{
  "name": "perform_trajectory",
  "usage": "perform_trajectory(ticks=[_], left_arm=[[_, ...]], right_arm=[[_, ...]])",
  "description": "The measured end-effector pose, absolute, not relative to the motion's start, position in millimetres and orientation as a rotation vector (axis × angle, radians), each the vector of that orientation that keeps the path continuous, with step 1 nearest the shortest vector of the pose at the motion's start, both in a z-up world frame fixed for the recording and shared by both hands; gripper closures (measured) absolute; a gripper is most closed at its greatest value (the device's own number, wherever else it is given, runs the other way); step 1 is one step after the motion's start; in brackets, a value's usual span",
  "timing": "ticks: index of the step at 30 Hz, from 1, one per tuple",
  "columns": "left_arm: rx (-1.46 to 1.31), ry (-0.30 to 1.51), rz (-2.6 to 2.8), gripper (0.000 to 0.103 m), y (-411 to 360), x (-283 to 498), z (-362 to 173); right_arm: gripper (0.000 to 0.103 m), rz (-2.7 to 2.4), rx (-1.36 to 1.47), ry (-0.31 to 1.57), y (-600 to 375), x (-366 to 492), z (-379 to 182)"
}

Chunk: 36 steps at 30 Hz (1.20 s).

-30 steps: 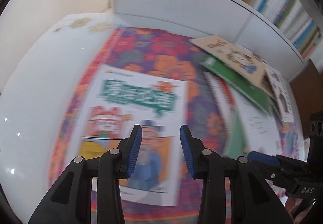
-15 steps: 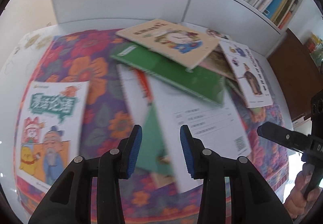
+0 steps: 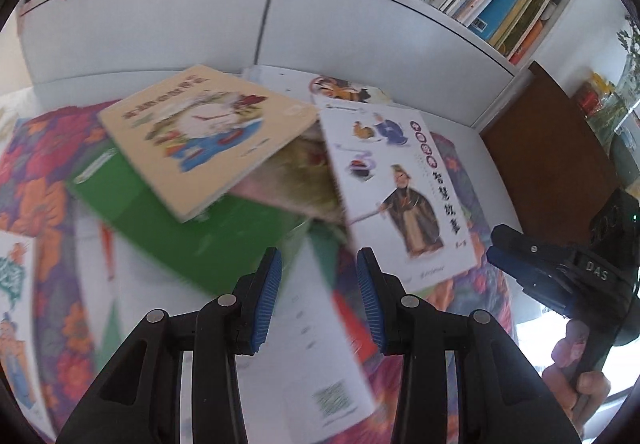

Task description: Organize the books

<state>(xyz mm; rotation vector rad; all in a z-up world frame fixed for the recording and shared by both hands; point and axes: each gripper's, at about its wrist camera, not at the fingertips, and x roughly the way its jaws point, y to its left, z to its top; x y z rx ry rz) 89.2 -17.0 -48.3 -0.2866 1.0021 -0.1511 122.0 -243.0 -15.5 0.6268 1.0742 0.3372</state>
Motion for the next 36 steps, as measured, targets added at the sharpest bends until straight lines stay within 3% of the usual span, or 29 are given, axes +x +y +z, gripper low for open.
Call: perform_trajectory(ticks=[14, 36], left_arm=[[-0.236, 1.030, -0.190, 0.067, -51, 124, -89], [-0.182, 1.039, -0.240, 0.068, -70, 120, -95]], right_arm=[[0.058, 0.140, 0.527, 1.058, -269, 159, -54], [0.057, 0.195, 0.484, 1.105, -246, 159, -58]])
